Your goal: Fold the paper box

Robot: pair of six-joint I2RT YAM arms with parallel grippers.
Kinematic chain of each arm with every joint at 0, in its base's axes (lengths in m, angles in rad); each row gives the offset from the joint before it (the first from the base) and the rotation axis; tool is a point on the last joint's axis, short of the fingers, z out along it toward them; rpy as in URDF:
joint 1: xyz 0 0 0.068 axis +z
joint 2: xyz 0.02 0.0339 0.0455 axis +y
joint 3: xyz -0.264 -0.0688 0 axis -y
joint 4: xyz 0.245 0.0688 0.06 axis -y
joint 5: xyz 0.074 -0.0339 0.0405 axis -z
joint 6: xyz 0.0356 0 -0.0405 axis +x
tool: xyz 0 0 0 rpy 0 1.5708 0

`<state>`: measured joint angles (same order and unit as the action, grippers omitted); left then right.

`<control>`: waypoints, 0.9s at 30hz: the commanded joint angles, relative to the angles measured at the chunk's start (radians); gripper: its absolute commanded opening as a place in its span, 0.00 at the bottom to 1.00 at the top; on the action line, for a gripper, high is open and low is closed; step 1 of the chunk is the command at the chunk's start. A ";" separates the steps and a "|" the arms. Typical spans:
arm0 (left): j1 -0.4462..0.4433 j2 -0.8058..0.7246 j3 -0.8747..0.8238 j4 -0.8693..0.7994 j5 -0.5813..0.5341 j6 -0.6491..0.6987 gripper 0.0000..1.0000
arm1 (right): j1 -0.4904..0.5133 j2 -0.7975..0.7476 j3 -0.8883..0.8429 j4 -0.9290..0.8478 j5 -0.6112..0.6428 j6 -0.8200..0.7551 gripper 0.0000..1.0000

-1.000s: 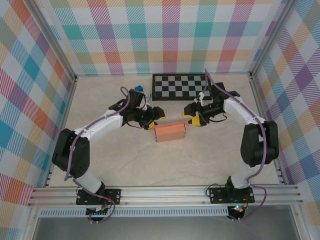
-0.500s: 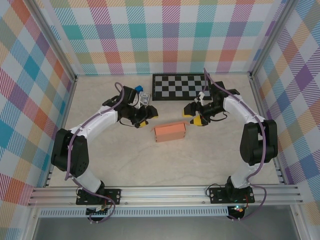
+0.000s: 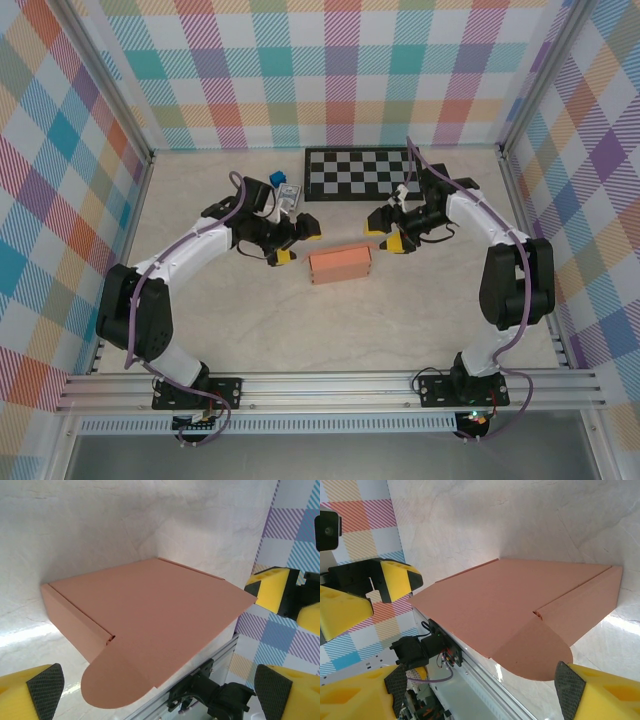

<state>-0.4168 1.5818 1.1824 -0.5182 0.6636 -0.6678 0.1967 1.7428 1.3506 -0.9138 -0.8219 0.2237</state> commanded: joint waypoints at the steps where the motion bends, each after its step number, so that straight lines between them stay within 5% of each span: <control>1: -0.013 -0.023 0.019 0.025 0.047 -0.029 1.00 | 0.004 0.014 0.016 -0.014 -0.044 -0.014 0.80; 18: -0.058 -0.003 0.002 0.162 0.085 -0.150 1.00 | 0.023 0.012 -0.016 0.043 -0.096 0.039 0.79; 27: 0.007 -0.018 0.047 0.001 0.027 0.003 1.00 | -0.020 -0.022 -0.022 0.053 0.002 0.056 0.85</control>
<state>-0.4549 1.5818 1.1908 -0.4385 0.7116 -0.7395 0.1997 1.7443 1.3426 -0.8650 -0.8406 0.2722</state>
